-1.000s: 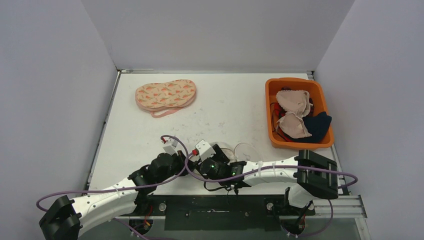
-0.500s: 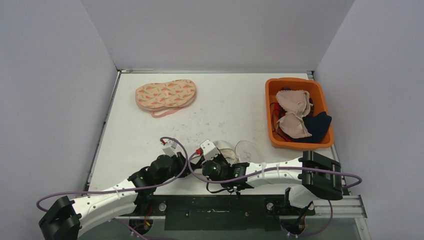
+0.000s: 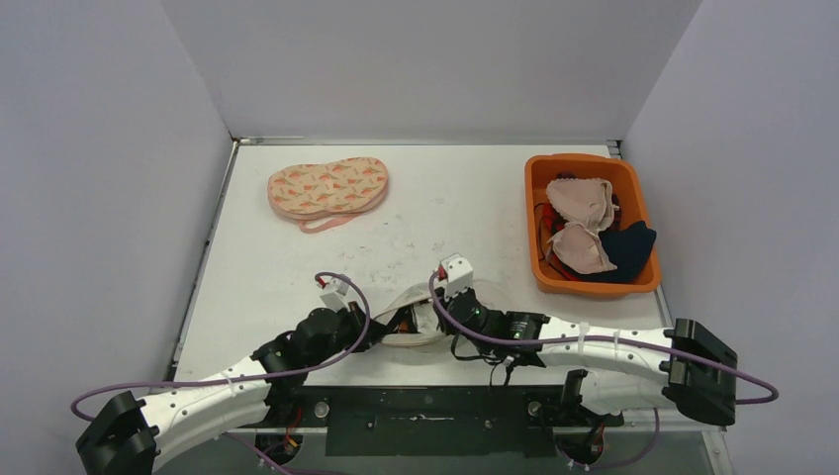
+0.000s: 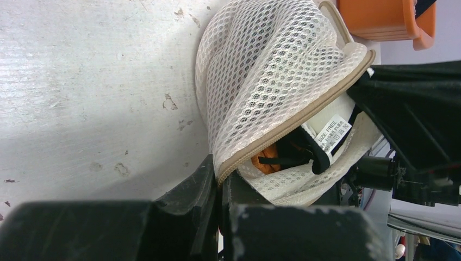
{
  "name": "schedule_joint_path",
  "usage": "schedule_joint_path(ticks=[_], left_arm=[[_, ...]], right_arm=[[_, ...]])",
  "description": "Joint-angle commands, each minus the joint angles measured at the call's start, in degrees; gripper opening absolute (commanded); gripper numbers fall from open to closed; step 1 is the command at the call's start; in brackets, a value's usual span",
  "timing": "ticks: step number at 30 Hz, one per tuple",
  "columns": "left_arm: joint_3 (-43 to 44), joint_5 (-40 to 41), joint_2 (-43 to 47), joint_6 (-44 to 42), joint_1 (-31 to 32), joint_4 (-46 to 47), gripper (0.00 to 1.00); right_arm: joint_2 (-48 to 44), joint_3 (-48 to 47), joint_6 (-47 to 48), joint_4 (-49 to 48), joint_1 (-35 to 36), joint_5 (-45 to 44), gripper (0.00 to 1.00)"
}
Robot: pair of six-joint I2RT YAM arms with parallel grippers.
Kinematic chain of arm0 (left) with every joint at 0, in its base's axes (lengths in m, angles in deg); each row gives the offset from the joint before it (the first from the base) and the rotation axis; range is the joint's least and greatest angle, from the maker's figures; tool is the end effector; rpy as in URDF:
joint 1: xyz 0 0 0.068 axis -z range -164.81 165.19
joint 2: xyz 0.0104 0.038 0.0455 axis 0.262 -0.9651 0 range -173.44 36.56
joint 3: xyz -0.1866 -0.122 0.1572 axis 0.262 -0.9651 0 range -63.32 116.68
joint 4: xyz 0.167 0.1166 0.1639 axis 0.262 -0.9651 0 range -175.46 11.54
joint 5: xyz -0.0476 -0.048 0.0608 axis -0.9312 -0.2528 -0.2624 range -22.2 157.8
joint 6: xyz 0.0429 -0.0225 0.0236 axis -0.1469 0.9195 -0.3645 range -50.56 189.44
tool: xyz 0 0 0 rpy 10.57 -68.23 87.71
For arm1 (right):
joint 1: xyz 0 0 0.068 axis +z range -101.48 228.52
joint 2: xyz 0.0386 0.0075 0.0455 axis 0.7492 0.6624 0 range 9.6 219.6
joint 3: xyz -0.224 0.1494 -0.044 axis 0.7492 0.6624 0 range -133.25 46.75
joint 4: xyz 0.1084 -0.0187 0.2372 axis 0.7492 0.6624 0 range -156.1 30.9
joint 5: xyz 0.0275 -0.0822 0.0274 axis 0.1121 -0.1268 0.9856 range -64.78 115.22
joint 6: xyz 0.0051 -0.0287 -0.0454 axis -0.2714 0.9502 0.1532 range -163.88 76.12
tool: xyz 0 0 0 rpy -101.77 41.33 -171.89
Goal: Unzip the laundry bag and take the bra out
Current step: Pick up the bra from the laundry bag.
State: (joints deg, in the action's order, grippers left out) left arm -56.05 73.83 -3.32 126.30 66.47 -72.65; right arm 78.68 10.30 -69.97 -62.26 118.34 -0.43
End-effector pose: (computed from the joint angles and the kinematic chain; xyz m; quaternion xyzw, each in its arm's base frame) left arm 0.0991 -0.1176 0.1520 -0.0689 0.8483 -0.3974 0.3432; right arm 0.1006 0.2291 0.2154 -0.2315 0.8452 0.1934 0.4413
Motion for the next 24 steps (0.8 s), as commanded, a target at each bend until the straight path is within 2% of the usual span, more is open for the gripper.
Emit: schedule_joint_path(ticks=[1,4,8,10,15,24], left_arm=[[-0.1,0.8,0.0,0.4,0.2,1.4,0.0],[-0.1,0.8,0.0,0.3,0.4,1.6,0.0],[-0.2,0.9,-0.2,0.3,0.3,1.9,0.0],[-0.1,0.8,-0.2,0.3,0.4,2.0,0.0],[0.3,0.7,-0.1,0.3,0.5,2.2,0.0],[0.6,0.5,0.0,0.0,0.7,2.0,0.0]], right_arm=[[-4.3,3.0,-2.7,-3.4,-4.1,8.4,0.21],[-5.4,3.3,-1.8,-5.2,-3.6,9.5,0.31],[-6.3,2.4,-0.2,-5.3,-1.8,9.1,0.56],[-6.1,0.5,1.1,-4.3,0.3,7.3,0.62],[0.2,-5.6,5.3,1.9,3.6,6.6,0.69],[10.7,-12.1,9.6,10.1,6.1,0.8,0.71]])
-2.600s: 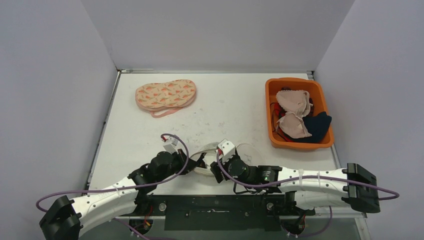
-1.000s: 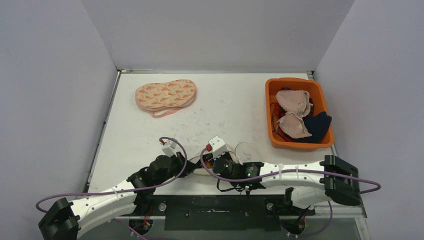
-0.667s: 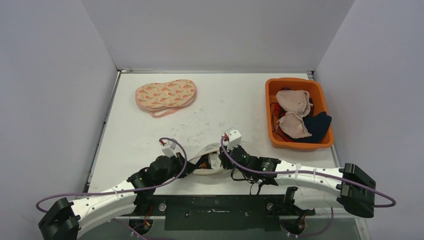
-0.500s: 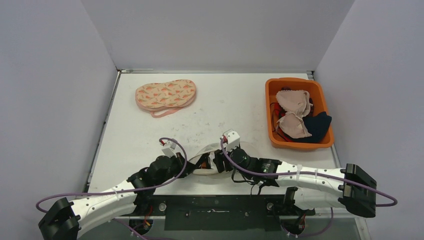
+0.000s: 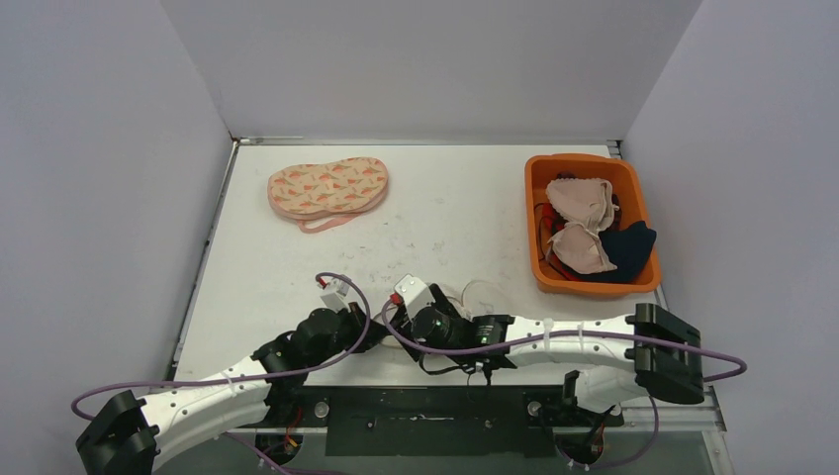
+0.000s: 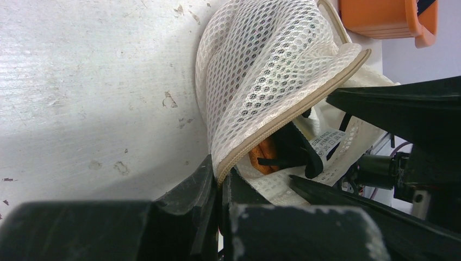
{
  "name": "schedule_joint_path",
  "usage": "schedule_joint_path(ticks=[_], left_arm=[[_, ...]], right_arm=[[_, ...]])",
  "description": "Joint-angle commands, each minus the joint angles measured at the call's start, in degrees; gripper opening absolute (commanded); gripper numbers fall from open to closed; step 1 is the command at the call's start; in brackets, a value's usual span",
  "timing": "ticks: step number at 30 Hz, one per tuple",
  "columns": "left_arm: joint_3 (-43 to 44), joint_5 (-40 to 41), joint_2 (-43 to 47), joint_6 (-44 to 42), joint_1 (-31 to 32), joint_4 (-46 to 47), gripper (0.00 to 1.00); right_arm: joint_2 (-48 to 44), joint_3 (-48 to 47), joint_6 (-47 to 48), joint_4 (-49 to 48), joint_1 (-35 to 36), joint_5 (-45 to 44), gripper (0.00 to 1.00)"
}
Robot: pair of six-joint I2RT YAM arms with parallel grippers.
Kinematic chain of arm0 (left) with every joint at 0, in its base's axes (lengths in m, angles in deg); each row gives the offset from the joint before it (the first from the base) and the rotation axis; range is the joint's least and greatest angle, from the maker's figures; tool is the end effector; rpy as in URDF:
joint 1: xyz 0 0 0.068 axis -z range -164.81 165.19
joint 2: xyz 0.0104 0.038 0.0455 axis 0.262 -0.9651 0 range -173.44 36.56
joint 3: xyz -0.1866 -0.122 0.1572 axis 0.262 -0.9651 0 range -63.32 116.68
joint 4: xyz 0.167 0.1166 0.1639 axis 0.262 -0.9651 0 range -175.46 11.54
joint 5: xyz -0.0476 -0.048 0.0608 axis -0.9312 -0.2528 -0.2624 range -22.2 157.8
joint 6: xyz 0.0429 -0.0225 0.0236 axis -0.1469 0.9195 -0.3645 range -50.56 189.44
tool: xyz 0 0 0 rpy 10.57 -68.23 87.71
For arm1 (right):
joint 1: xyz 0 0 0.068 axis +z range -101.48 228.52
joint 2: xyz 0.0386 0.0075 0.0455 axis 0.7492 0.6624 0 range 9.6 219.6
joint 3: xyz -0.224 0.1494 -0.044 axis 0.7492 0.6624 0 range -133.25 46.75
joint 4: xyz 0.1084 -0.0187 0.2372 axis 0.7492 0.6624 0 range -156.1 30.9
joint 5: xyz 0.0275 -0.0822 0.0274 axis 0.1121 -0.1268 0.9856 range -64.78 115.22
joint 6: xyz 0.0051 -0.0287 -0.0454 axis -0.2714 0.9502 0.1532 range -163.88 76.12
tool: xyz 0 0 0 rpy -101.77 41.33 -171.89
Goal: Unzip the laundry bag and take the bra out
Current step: Pick up the bra from the laundry bag.
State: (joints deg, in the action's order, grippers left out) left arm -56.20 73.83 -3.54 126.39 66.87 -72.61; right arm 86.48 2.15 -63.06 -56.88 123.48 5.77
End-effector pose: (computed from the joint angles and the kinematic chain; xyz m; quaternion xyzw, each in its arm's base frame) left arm 0.0982 -0.1182 0.1506 -0.0665 0.8500 -0.3968 0.3402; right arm 0.0841 0.2671 0.2192 -0.3591 0.8267 0.1915 0.3885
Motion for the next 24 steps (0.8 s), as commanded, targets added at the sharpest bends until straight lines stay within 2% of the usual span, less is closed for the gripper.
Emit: schedule_joint_path(ticks=[1,5,9,16,20,24], left_arm=[[0.6,0.6,0.2,-0.1,0.3,2.0,0.0],[0.6,0.6,0.3,-0.2,0.3,2.0,0.0],[0.5,0.7,0.5,-0.1,0.4,2.0,0.0],[0.3,0.6,1.3,-0.1,0.4,1.5,0.0],[0.3,0.9,2.5,-0.1,0.5,0.6,0.0],[0.1,1.6,3.9,0.1,0.5,-0.1,0.0]], right_arm=[[3.9,-4.5,3.0,5.4,1.2,-6.2,0.71],[6.6,-5.8,2.9,6.7,1.9,-10.5,0.69],[6.7,-4.9,2.4,3.6,2.0,-13.2,0.63],[10.2,-5.8,1.8,2.5,1.9,-16.1,0.31],[7.8,-5.0,0.6,2.0,2.0,-16.2,0.06],[1.3,-2.1,1.0,-0.3,2.0,-14.0,0.05]])
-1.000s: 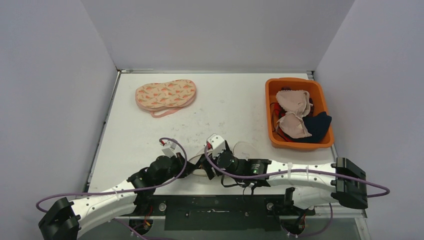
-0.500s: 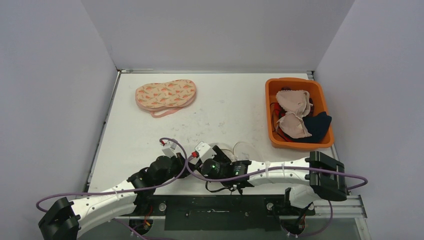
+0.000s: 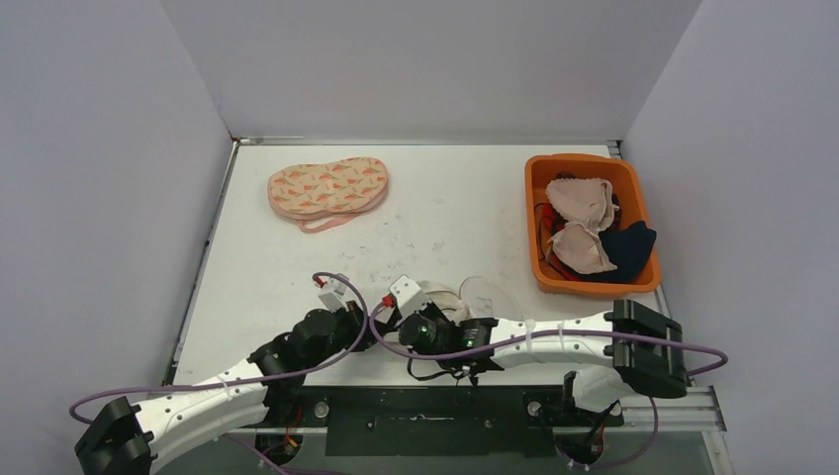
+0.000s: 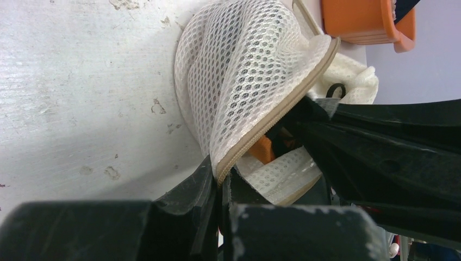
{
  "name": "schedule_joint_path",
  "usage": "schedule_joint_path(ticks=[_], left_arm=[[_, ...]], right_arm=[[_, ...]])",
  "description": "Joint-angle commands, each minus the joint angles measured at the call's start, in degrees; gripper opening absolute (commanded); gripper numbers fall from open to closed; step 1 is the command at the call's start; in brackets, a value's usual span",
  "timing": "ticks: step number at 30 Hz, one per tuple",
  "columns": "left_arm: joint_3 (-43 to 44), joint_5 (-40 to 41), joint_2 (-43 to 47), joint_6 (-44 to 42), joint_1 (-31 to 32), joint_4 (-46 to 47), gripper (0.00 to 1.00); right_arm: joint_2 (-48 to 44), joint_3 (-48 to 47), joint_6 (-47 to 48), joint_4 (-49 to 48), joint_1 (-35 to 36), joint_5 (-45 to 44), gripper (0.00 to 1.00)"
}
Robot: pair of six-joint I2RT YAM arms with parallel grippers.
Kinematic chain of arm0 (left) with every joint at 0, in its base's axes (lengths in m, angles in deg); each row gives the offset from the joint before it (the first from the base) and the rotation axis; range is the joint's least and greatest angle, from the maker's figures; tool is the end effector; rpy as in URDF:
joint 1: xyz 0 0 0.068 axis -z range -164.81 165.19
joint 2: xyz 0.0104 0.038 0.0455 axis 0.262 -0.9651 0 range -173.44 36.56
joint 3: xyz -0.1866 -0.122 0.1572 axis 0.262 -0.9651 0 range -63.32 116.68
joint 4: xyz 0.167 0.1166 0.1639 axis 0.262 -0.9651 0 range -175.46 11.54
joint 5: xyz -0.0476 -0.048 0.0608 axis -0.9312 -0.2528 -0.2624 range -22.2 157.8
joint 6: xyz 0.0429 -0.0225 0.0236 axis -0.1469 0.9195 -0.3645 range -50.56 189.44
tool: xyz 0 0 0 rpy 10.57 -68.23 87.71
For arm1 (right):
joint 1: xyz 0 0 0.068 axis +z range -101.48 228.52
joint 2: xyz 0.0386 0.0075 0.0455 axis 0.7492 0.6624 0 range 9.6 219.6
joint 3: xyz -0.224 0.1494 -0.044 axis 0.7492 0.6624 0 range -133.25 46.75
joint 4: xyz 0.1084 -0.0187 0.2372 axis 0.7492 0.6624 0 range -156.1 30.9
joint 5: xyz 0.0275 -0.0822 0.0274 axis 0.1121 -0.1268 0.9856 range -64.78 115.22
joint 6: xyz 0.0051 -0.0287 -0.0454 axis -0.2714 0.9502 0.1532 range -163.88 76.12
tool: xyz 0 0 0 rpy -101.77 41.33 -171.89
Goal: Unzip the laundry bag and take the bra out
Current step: Pick up the bra from the laundry bag.
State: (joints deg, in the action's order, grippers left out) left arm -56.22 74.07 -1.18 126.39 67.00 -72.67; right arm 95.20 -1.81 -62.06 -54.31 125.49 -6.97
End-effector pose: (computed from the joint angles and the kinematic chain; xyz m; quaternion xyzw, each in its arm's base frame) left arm 0.0970 -0.1170 0.1559 -0.0671 0.8393 -0.4101 0.3505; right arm 0.0861 0.2880 0.1986 -0.3566 0.8315 0.0743 0.4195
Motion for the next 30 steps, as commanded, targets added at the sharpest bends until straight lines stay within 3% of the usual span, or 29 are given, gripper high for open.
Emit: schedule_joint_path(ticks=[1,10,17,19,23,26,30], left_arm=[[0.2,1.5,1.8,0.2,0.3,-0.3,0.0],[2.5,4.3,2.6,0.9,0.0,-2.1,0.0],[6.0,5.2,-1.7,0.4,-0.2,-1.1,0.0],[7.6,5.0,-3.6,0.0,-0.2,-1.2,0.06],[9.3,4.4,-4.9,-0.8,-0.5,-1.6,0.16],[9.0,4.3,-4.2,-0.6,-0.5,-1.8,0.17],[8.0,4.5,-2.7,-0.4,-0.6,-1.7,0.18]], right_arm=[[-9.8,3.0,0.4,-3.9,0.0,0.5,0.05],[-24.9,11.4,5.6,-8.8,-4.4,22.7,0.05],[-26.0,13.5,5.4,-12.3,-5.1,34.9,0.05],[-26.2,14.2,4.8,-14.9,-5.6,38.4,0.05],[-28.3,15.4,3.4,-14.6,-6.4,31.6,0.05],[-28.9,15.5,2.8,-11.3,-6.7,24.3,0.05],[-27.8,15.5,1.7,-8.2,-6.7,23.1,0.07]])
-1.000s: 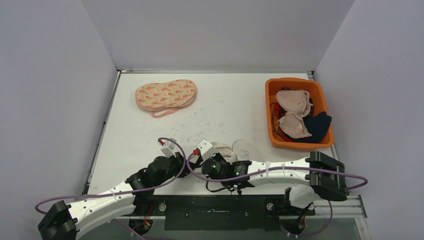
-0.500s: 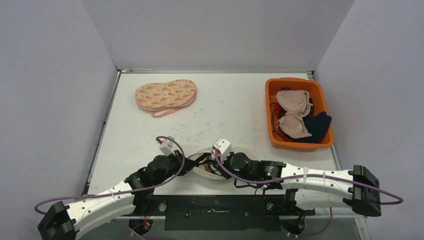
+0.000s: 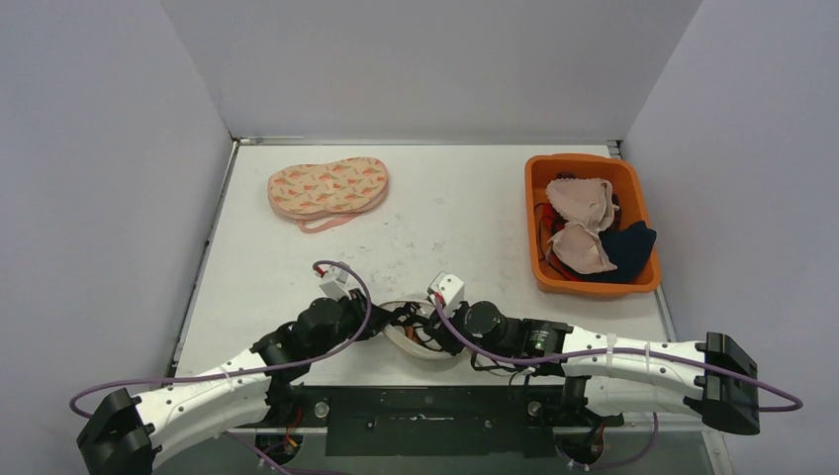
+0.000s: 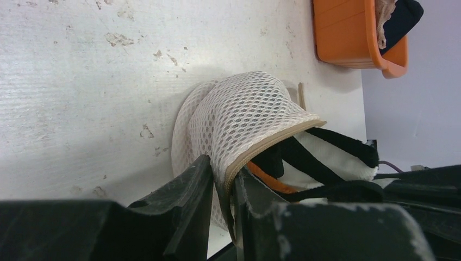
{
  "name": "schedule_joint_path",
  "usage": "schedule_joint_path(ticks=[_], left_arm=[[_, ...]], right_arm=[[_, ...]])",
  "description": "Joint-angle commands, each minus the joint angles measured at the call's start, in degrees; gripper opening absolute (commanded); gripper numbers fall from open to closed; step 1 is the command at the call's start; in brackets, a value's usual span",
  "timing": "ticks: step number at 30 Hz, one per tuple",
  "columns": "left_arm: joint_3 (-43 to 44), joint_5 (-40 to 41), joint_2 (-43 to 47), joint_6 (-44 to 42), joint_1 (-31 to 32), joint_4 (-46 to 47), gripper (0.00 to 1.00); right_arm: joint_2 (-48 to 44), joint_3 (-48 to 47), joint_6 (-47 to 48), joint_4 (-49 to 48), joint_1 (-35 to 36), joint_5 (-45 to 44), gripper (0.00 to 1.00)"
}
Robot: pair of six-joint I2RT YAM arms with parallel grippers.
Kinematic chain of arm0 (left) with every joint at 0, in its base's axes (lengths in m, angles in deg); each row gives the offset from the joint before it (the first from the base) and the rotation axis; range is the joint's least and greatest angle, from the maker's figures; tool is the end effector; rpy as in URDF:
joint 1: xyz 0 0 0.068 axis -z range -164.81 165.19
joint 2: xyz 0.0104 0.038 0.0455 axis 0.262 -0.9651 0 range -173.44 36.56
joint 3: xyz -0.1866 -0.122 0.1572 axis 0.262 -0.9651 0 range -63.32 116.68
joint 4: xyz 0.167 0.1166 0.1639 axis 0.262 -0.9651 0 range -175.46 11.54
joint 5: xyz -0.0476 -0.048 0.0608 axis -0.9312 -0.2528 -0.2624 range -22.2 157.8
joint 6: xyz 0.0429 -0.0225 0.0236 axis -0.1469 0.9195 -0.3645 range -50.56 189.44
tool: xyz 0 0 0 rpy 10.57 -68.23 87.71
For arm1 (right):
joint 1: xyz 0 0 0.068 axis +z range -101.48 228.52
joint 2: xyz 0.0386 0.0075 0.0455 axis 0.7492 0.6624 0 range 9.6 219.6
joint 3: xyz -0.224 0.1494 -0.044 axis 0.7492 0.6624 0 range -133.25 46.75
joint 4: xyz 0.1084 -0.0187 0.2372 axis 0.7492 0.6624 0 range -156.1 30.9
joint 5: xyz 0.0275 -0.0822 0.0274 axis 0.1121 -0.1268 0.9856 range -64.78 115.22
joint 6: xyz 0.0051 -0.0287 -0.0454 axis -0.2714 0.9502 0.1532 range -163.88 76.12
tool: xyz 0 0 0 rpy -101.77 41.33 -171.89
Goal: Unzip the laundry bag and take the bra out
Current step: Pick up the bra from the laundry bag.
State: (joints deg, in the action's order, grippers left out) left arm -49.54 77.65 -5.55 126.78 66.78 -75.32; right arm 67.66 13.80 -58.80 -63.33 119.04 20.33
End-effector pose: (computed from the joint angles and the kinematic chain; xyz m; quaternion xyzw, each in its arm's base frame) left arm 0.1085 -0.1271 0.1807 -0.0881 0.8379 -0.3923 0.3692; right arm 0.0777 0.2105 0.2367 -0.3797 0.7673 0.3229 0.4035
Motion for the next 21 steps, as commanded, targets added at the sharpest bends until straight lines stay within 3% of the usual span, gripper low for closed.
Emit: schedule_joint_path(ticks=[1,5,8,12,21], left_arm=[[1.2,1.0,1.9,-0.8,-0.4,1.1,0.18],[1.0,-0.1,1.8,-1.1,-0.4,2.4,0.14],[1.0,-1.3,0.9,-1.7,-0.4,3.9,0.04],[1.0,-2.6,-0.5,-2.7,-0.4,5.3,0.0],[0.2,-3.4,0.6,-3.6,-0.2,5.5,0.0]], right_arm=[[-0.2,0.0,-1.8,0.9,-0.2,-3.8,0.14],[-1.2,0.1,-3.1,0.8,-0.2,-1.5,0.55],[-2.6,-0.9,-4.2,2.0,-0.3,-1.4,0.71],[-3.9,-3.2,-6.5,4.0,-0.6,-4.1,0.76],[-2.3,-6.6,-9.8,5.8,-1.3,-5.0,0.72]])
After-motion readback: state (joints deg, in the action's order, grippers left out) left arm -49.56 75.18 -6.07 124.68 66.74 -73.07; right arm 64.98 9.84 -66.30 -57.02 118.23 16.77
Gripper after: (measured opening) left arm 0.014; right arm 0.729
